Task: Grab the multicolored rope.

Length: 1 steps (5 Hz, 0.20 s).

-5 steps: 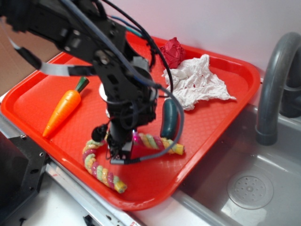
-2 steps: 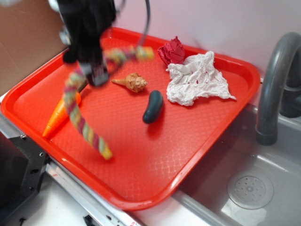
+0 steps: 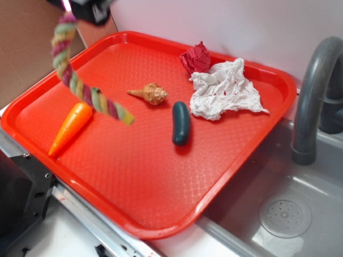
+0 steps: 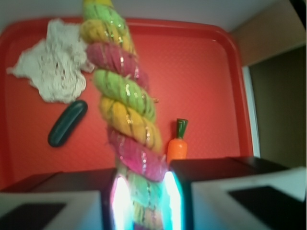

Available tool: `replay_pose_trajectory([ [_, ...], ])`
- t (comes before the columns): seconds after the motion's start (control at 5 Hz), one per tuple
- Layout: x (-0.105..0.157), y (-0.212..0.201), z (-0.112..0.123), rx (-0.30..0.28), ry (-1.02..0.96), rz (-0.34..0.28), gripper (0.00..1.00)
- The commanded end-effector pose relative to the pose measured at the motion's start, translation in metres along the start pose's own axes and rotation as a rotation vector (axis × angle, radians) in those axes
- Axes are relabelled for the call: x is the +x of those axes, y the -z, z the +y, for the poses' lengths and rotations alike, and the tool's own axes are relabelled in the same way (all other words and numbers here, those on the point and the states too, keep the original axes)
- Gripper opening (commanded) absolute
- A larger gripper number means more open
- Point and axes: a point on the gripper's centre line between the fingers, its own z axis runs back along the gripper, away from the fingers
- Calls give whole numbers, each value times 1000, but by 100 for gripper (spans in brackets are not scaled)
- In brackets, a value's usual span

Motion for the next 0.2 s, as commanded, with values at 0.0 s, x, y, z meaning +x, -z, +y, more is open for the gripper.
replay_pose_trajectory([
  [0.0,-17,-19,1,-85,-54,-62,0],
])
